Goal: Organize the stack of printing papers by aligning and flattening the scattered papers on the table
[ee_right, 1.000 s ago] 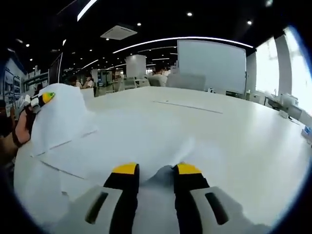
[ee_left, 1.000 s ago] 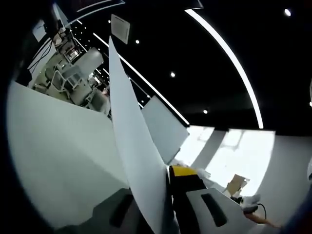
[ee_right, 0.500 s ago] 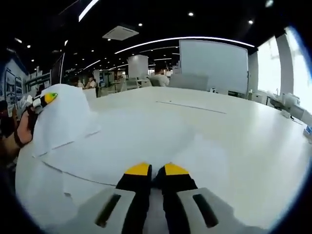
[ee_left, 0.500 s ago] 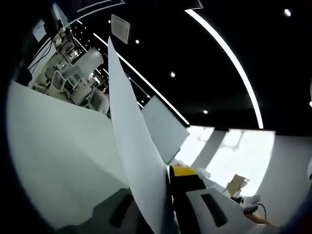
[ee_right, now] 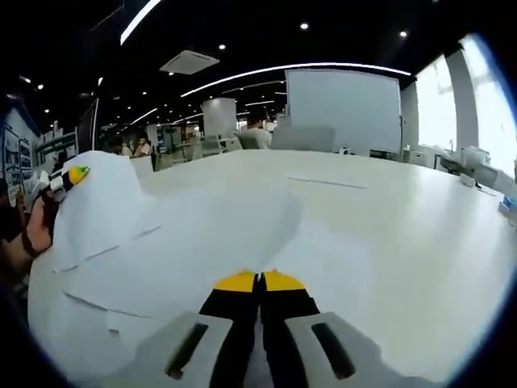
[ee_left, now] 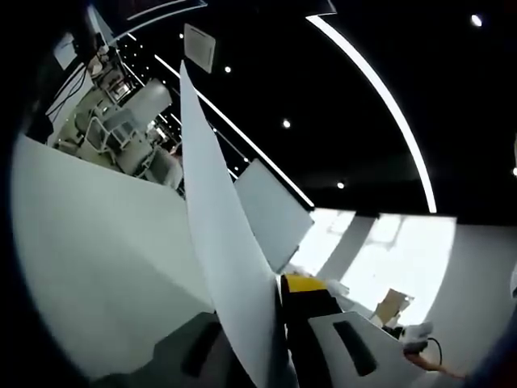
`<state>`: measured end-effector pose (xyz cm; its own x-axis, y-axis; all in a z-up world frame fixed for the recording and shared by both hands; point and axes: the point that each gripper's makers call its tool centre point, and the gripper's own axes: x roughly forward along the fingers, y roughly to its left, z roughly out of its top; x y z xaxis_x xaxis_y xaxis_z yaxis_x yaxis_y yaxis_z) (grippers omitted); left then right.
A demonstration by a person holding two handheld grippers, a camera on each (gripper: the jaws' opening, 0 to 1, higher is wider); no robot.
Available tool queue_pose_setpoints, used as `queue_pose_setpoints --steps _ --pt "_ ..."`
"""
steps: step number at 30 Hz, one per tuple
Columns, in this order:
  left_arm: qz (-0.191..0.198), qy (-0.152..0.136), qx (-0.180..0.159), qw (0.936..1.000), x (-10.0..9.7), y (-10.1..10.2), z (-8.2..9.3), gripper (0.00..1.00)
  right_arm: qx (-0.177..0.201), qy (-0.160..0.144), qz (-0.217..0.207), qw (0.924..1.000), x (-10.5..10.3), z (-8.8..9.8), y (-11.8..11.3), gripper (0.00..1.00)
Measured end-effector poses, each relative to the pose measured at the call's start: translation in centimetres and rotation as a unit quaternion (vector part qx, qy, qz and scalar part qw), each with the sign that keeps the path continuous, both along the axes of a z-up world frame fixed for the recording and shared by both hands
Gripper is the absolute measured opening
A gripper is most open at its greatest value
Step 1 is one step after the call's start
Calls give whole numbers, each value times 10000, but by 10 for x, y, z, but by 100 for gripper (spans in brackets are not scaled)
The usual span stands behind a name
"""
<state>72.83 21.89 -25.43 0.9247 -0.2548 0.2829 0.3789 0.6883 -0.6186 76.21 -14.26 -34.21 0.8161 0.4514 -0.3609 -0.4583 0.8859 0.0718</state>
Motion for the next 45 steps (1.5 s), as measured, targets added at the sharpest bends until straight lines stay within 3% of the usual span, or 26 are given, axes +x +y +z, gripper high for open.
queue_pose_setpoints --steps 10,19,27,45 --pt "8 2 15 10000 0 -1 0 8 52 -109 -68 9999 4 4 -6 0" --pt "9 10 16 10000 0 -1 0 8 596 -451 -330 9967 4 26 -21 0" --pt "16 8 4 10000 0 0 0 8 861 -746 -464 9924 7 45 -34 0" --pt "22 -2 -21 10000 0 0 0 8 970 -999 -357 9896 0 59 -24 0"
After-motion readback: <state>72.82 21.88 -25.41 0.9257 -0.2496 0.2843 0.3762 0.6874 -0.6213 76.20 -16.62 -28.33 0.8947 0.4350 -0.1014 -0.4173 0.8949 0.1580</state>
